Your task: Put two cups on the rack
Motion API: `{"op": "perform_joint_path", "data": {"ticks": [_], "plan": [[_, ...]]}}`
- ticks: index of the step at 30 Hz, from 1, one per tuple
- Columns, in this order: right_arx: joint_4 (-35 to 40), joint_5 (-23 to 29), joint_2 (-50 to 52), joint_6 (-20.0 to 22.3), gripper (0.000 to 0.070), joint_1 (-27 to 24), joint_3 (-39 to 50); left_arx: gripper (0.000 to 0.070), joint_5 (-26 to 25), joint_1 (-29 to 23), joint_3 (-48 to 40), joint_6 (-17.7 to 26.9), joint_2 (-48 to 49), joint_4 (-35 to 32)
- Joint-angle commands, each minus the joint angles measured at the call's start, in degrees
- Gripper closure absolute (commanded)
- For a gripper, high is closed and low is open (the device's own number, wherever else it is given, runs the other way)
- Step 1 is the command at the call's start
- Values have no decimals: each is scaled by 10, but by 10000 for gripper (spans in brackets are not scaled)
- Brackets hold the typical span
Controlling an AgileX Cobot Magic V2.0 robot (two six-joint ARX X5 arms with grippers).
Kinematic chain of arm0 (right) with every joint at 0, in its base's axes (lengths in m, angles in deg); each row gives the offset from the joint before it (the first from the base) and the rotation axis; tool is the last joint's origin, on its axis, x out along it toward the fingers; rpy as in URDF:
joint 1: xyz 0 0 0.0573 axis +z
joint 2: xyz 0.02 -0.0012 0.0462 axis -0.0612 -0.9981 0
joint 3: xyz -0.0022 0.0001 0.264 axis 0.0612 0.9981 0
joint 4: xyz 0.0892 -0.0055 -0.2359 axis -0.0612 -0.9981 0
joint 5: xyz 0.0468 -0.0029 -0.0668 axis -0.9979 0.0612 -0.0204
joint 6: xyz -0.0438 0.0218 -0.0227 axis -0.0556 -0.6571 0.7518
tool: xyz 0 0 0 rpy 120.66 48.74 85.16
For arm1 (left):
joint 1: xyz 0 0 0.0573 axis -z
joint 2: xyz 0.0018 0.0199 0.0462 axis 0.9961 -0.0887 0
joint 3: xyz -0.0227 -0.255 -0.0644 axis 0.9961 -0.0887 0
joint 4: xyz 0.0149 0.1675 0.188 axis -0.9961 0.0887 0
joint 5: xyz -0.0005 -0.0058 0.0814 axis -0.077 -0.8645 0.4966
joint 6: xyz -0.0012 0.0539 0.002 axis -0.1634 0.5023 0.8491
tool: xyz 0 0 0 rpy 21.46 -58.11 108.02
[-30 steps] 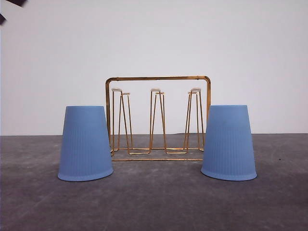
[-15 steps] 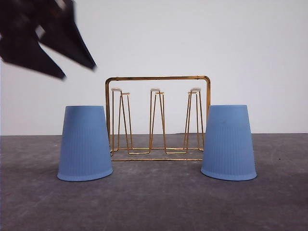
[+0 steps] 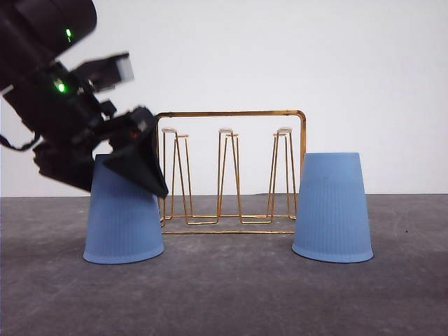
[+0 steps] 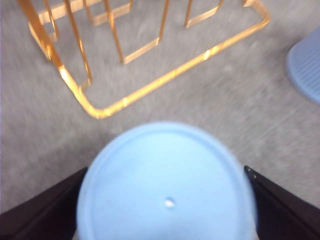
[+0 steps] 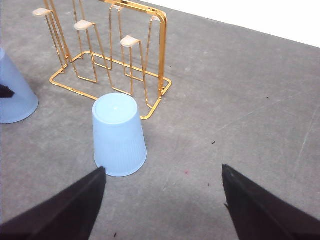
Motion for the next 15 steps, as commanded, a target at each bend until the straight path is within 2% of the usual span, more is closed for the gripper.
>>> {"op": "perform_joint_path", "data": {"ticks": [1,2,4,8,15], "plan": [[6,0,-1,2,230,2,-5,229,-1,3,10,-21,-7,-6],[6,0,-1,2,230,2,-5,307,-1,3,10,-28,-6,-6],[6,0,-1,2,230,2,-5,410,-1,3,12,-40,-1,-1],[5,0,-1,2,230,2,-5,429,-1,3,36,-46,26,54],[5,0,-1,0,231,2,-5,429,-1,3,166,-46,51,245]]}}
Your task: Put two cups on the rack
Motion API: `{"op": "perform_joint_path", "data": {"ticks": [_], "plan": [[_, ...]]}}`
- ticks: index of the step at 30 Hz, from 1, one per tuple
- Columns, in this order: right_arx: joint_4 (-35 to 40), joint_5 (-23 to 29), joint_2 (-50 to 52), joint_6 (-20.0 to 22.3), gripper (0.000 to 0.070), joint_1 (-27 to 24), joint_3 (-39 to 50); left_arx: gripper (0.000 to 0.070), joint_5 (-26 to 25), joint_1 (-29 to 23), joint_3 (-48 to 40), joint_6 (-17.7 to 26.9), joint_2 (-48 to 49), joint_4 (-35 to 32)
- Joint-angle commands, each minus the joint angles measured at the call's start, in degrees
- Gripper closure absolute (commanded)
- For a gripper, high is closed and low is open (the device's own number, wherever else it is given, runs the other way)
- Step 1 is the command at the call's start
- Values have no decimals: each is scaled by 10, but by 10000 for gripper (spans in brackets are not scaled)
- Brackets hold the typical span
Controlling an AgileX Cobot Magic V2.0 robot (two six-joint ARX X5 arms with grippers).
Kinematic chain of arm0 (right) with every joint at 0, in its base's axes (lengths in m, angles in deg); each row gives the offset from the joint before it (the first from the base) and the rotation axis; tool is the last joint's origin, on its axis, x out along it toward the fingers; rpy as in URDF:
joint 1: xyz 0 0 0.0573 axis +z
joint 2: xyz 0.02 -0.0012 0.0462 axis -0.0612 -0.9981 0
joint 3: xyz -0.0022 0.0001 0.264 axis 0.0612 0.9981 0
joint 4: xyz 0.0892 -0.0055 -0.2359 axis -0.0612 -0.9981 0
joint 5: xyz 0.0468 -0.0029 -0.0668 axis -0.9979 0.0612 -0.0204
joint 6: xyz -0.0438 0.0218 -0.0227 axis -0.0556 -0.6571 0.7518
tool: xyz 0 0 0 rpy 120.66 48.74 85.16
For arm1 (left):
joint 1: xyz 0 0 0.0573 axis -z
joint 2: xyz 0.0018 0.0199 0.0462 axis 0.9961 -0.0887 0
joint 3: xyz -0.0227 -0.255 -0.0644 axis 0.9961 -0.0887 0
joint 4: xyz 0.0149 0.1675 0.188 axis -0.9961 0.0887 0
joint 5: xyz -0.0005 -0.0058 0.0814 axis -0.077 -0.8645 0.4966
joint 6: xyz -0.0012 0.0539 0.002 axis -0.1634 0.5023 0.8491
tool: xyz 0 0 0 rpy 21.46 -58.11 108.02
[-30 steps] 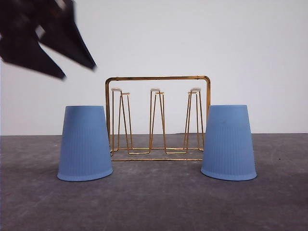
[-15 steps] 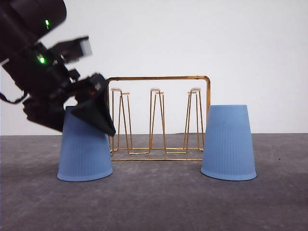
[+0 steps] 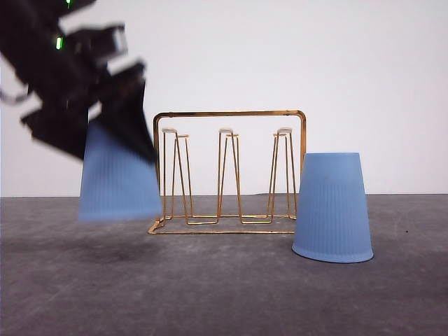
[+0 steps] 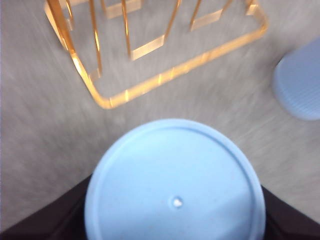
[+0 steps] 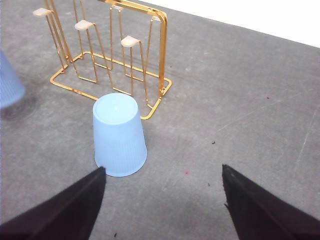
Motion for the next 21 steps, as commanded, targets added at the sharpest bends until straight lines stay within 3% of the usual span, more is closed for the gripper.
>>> {"op": "perform_joint_path", "data": {"ticks": [1,7,10,21], "plan": [[5,0,-1,0,231,2,-5,429,-2,3,49,-2,-2,40],[7,0,-1,0,231,2,-5,429,19,3,142,-2,-2,63],[10,0,-1,0,231,2,-5,429,51,3,159,0,-4,36],[17,0,-1,0,231,2,-5,429,86,3,161,0,-70,-84]]}}
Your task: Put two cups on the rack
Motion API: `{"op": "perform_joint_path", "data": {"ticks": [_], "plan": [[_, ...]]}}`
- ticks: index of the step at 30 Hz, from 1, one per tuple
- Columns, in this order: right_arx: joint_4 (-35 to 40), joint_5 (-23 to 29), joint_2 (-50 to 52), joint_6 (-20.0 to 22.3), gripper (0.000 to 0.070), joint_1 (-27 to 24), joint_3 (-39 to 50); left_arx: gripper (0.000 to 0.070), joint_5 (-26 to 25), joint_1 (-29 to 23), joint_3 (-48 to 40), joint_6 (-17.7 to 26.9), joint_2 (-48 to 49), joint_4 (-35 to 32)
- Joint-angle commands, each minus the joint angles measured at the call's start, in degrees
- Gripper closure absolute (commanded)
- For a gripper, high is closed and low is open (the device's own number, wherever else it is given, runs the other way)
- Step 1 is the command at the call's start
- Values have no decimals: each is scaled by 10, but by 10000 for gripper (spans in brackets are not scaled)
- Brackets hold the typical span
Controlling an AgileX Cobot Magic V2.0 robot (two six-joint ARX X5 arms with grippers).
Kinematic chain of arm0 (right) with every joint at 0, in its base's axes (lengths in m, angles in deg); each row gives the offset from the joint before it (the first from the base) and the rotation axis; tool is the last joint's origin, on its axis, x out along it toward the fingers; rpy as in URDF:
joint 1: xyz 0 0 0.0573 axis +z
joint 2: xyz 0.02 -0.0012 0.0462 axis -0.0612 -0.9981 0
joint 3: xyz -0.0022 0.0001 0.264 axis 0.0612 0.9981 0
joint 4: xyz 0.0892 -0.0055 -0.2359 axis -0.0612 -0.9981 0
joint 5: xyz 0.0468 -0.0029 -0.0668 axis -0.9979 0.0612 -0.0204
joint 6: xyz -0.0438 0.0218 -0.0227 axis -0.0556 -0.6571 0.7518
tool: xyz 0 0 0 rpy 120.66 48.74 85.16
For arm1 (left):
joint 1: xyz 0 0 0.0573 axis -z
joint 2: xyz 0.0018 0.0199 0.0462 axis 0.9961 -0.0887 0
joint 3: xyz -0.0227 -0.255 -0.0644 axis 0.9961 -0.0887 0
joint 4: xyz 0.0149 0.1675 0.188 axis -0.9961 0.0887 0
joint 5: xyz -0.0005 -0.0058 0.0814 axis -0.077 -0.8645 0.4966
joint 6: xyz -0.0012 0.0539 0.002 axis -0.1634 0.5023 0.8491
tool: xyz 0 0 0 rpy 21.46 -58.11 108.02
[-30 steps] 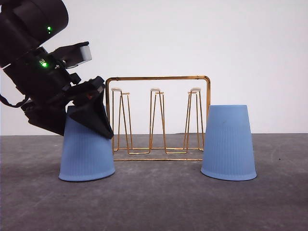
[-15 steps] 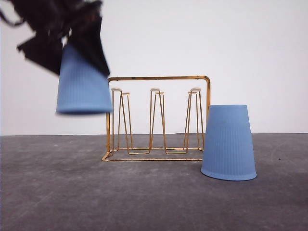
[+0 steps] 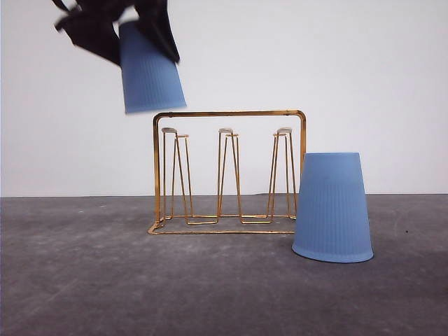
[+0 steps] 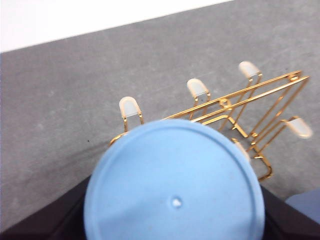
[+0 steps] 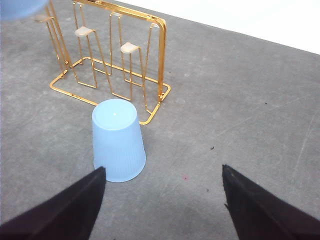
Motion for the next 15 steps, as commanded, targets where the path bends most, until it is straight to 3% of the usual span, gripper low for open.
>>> {"op": "perform_joint_path", "data": {"ticks": [1,10,12,15], "plan": [[6,0,-1,0,231,2,-5,429,1,3,11,0,-24,-12],[6,0,-1,0,231,2,-5,411,1,3,11,0,-119,-35],[6,0,-1,0,231,2,-5,345,-1,3,11,0,-134,-36],[7,0,-1,0,231,2,-5,191,-2,3,11,-2,-147,-33]]}}
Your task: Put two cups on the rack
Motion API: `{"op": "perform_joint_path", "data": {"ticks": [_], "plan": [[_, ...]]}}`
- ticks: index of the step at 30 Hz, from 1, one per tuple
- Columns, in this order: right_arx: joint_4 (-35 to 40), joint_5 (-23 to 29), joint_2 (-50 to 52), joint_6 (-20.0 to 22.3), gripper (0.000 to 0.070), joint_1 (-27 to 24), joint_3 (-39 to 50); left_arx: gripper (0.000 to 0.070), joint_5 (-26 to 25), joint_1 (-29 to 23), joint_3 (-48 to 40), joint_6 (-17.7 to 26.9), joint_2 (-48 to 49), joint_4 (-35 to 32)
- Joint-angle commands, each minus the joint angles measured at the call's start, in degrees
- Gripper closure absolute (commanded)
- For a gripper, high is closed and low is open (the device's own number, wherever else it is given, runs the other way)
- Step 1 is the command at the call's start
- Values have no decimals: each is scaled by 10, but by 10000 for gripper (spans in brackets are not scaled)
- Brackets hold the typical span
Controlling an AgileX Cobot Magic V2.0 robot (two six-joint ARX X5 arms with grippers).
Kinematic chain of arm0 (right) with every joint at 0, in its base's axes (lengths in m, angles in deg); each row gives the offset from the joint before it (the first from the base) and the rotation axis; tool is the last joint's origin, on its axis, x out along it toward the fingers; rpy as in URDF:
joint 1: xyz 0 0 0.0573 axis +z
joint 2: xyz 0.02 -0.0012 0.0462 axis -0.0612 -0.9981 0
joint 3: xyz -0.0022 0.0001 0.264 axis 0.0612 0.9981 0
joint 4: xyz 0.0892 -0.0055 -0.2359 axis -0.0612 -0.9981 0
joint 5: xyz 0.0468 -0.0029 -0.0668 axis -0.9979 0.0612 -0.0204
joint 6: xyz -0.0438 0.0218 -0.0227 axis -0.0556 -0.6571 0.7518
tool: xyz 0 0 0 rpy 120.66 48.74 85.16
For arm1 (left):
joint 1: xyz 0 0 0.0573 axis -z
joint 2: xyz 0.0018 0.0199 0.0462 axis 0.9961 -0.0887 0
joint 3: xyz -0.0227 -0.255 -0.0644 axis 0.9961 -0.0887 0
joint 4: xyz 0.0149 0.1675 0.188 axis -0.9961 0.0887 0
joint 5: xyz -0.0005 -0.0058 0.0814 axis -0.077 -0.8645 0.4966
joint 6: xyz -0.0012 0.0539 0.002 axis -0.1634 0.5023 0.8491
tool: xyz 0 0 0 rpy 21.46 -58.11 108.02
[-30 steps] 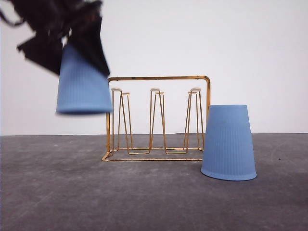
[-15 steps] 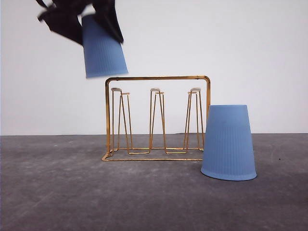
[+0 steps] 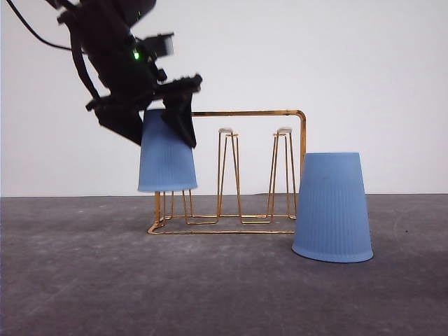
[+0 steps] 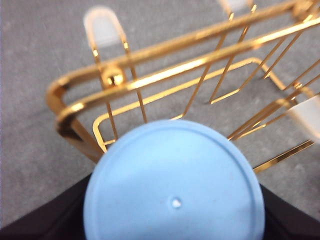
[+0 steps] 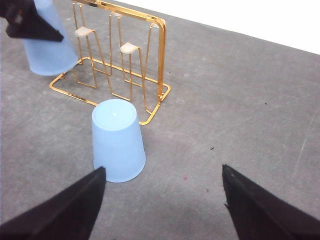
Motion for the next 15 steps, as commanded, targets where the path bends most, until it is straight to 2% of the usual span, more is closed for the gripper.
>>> {"op": "perform_joint_path", "data": {"ticks": [1,4,8,12,15], "plan": [[6,0,-1,0,231,2,-5,156,-3,3,12,-4,-8,-2],[6,0,-1,0,231,2,-5,143,-21,3,29,-19,-5,44],[6,0,-1,-2,231,2,-5,163,-47,1,94,-22,-1,176],[5,0,-1,-8,231,2,-5,296,-60,1,161,-16,7,300],[5,-11,-1,-19,231,2,-5,315,-94,0,166,-15,30,332]]}}
